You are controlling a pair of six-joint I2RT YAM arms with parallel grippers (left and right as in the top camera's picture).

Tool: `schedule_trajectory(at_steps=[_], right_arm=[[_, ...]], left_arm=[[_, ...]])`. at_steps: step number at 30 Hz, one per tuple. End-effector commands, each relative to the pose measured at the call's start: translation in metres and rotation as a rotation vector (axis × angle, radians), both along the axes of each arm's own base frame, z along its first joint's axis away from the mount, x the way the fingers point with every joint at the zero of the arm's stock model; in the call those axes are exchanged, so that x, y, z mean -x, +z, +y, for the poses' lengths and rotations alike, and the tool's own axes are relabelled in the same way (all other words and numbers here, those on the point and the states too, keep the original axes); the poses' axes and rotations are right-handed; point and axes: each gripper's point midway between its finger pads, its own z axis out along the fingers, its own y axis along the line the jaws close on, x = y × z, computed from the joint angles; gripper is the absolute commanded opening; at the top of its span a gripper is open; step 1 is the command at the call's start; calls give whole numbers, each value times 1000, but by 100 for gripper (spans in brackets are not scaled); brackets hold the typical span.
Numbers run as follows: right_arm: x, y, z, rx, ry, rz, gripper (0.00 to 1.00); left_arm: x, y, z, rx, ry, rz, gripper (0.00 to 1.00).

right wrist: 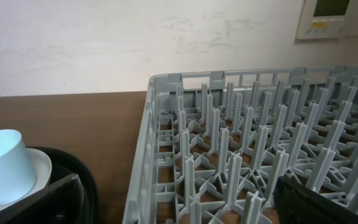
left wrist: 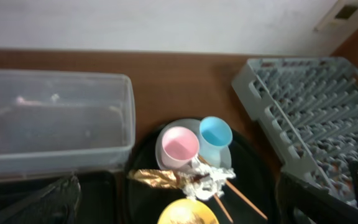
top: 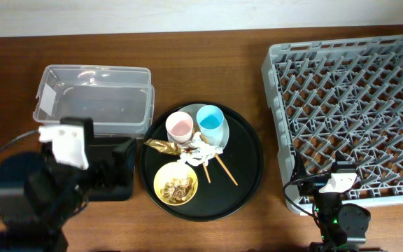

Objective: Sort waste into correct bins and load items into the dishwasher rack
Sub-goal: 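Move the left gripper to the gold wrapper on the round tray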

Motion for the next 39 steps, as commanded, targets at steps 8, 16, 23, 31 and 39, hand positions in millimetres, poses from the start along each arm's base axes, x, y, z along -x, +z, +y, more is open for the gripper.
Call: schedule_trajectory(at_steps=[8, 16, 23, 31, 39], right_arm=[[0, -3, -3, 0, -15, 8, 98], [0, -3, -3, 0, -15, 7, 99], [0, -3, -3, 0, -15, 7, 99], [0, -3, -3, 0, -15, 7, 99], [0, -3, -3, 0, -15, 8, 98]], left_arm=[[-4, -54, -8, 144, 54, 350, 0], [0, -141, 9, 257, 337, 662, 10], [-12, -186, -2, 278, 305, 763, 42], [-43, -213, -22, 241, 383, 777, 43], [-68, -231, -43, 133, 390, 706, 66]])
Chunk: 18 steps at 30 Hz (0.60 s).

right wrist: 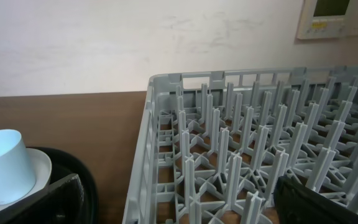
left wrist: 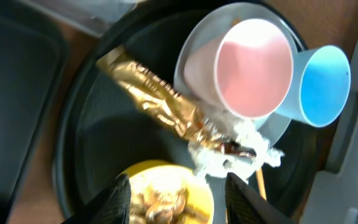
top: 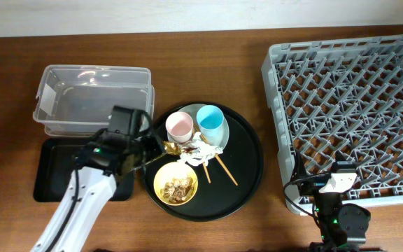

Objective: Sort waste into correct bins and load items into the dishwasher rack
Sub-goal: 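Move the left gripper to the gold wrapper on the round tray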

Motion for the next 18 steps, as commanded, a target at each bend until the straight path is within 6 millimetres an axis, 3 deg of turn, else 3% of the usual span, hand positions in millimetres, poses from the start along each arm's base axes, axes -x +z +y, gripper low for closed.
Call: schedule_trajectory(at_steps=[1, 12, 15, 18], right_arm=[[0, -3, -3, 0, -15, 8, 98], [0, -3, -3, 0, -15, 7, 99], [0, -3, -3, 0, -15, 8, 99], [0, -3, -3, 0, -15, 8, 98]], left_arm=[[-7, -17, 8, -87, 47, 12, 70], [-18, -60, 6, -117, 72, 105, 69], [-21, -65, 6, -120, 73, 107, 57], [-27, -63, 4, -114, 74, 83, 56]])
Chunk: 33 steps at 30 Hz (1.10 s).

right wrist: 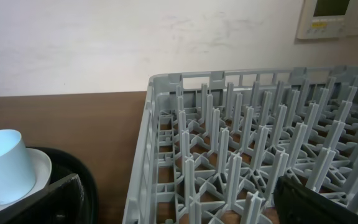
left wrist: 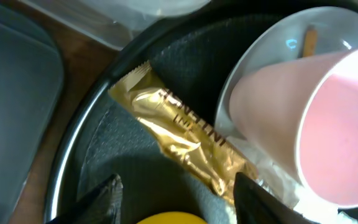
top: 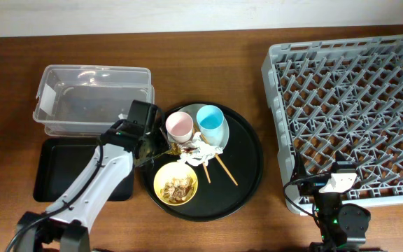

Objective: Sort waste into correct bins and load items into the dishwasher rack
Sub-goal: 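Move the left gripper to the gold wrapper on the round tray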

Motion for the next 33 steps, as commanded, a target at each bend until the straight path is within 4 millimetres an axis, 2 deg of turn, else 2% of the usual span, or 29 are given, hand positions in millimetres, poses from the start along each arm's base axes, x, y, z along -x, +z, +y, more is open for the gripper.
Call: schedule_trajectory(at_steps=[1, 7, 10, 33], right_arm=[[0, -3, -3, 0, -15, 8, 99], [0, -3, -3, 0, -15, 8, 99], [0, -3, -3, 0, -15, 8, 99], [0, -3, -3, 0, -15, 8, 99]], left_arm=[[-4, -3, 1, -6, 11, -15, 56], [-9, 0, 0, -4, 13, -37, 58], [-9, 0, 1, -10, 15, -38, 63], [-7, -2, 1, -22, 12, -32, 64]])
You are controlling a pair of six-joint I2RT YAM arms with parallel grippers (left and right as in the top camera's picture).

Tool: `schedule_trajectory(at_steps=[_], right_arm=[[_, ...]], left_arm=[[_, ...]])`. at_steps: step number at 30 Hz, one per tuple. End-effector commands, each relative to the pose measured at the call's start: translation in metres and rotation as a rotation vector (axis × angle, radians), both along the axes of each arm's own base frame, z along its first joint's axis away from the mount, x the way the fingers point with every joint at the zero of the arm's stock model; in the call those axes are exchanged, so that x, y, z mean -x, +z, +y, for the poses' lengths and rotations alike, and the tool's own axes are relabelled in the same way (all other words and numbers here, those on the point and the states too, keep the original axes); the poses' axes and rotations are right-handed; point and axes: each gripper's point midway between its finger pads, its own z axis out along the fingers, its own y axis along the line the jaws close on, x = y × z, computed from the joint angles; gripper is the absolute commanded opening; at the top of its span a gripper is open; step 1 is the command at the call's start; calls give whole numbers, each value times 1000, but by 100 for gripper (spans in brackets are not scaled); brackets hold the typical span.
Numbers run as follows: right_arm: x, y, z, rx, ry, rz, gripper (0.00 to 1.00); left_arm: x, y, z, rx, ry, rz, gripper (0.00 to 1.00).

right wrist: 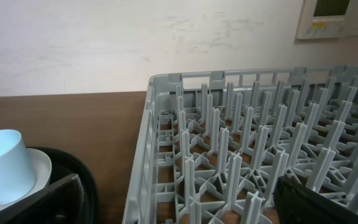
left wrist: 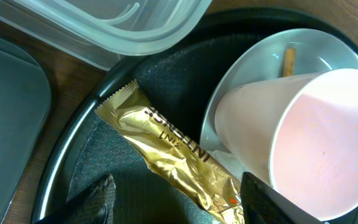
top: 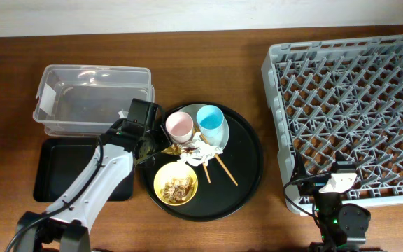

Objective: Sort waste into correct bins and load items into the dishwasher rack
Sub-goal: 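Move the left gripper to the gold wrapper on the round tray, then grasp the gold wrapper with the left gripper and lift it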

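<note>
A gold wrapper [left wrist: 166, 149] lies at the left of the round black tray [top: 247, 168], beside a pink cup [top: 179, 127] and a blue cup [top: 210, 120] on a white plate [left wrist: 253, 81]. My left gripper [left wrist: 176, 202] hovers open just over the wrapper [top: 161, 145], one finger on each side of it. On the tray there is also a yellow bowl [top: 175, 184] of food scraps, a crumpled napkin [top: 201, 150] and chopsticks [top: 222, 168]. The right gripper [right wrist: 179, 199] rests open at the near left corner of the grey dishwasher rack [top: 348, 105].
A clear plastic bin [top: 93, 101] stands at the back left, its rim right next to the tray. A black bin [top: 61, 168] sits in front of it, under my left arm. The blue cup [right wrist: 2, 165] shows at the left of the right wrist view.
My left gripper has shifted slightly, so the wrapper's left end and the clear bin's rim show more fully. It stays open. The right arm has not moved.
My left arm was drawn back over the black bin, looking across the table. Then its open gripper was above the tray's left side over the gold wrapper. Then it was much closer to the wrapper, and it remains there now. The right arm stayed still.
</note>
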Motion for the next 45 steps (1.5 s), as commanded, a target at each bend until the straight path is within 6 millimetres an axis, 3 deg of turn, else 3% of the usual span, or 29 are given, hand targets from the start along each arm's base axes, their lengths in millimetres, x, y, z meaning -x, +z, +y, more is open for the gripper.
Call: schedule_trajectory(at_steps=[1, 5, 11, 17, 35, 43, 45], right_arm=[[0, -3, -3, 0, -15, 7, 99], [0, -3, -3, 0, -15, 7, 99], [0, -3, -3, 0, -14, 8, 98], [0, -3, -3, 0, -14, 8, 98], [0, -3, -3, 0, -14, 7, 98], [0, -3, -3, 0, -14, 8, 99], [0, -3, -3, 0, -14, 7, 99]], left_arm=[[4, -6, 4, -49, 8, 9, 64], [7, -6, 9, -129, 76, -5, 67], [3, 0, -16, -134, 53, -72, 68], [3, -1, -16, -133, 54, -73, 68], [8, -47, -16, -178, 38, 45, 68], [8, -48, -16, -179, 39, 47, 67], [8, -48, -16, -179, 39, 47, 61]])
